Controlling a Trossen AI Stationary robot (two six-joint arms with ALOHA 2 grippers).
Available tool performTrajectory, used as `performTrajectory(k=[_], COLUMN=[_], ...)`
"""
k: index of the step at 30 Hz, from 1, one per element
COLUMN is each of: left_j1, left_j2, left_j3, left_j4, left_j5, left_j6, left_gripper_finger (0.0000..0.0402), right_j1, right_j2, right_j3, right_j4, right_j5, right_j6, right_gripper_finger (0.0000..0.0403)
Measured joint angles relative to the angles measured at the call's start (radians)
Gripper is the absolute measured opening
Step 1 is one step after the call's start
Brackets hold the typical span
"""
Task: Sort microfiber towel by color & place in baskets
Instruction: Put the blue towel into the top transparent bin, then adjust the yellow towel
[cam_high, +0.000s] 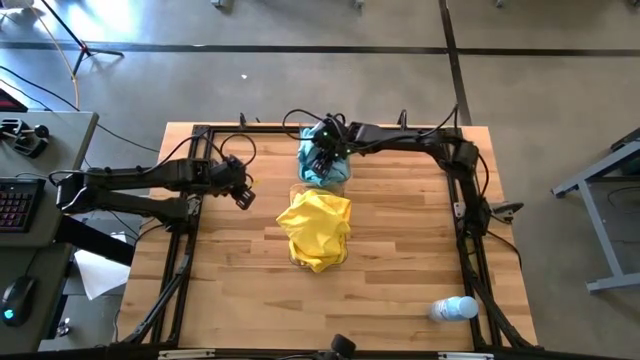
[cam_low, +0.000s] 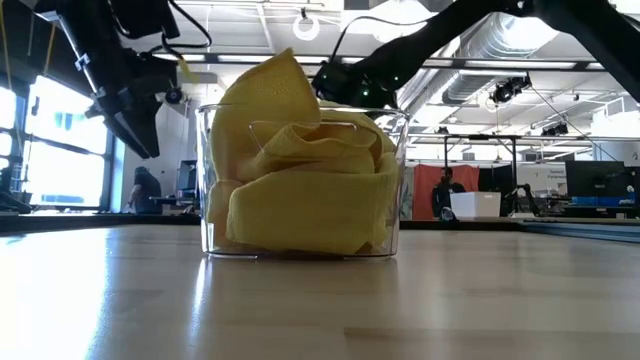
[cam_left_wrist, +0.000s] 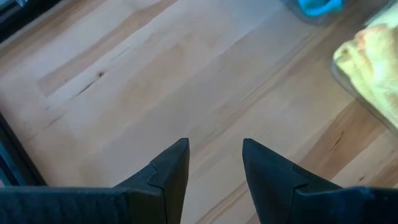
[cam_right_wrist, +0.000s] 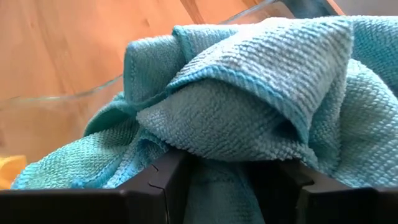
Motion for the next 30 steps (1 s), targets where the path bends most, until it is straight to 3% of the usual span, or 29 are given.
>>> performTrajectory(k=[21,30], left_j1=[-0.002,-0.002], left_j2=[0.000,0.000], left_j3=[-0.014,-0.013], left_j4=[0.008,0.006], left_j5=[0.053,0.098], left_j6=[-0.039,0.045], left_gripper_finger=[0.0140,0.0140], right_j1=[0.013,0.163], right_j2=[-0.227,-0.308], right_j3=[-0.002,0.000], right_j4=[-0.093,-0.147], right_j5=[0.009,0.015], right_j6=[0.017,-0.049], right_gripper_finger=[0.0154,0.0154])
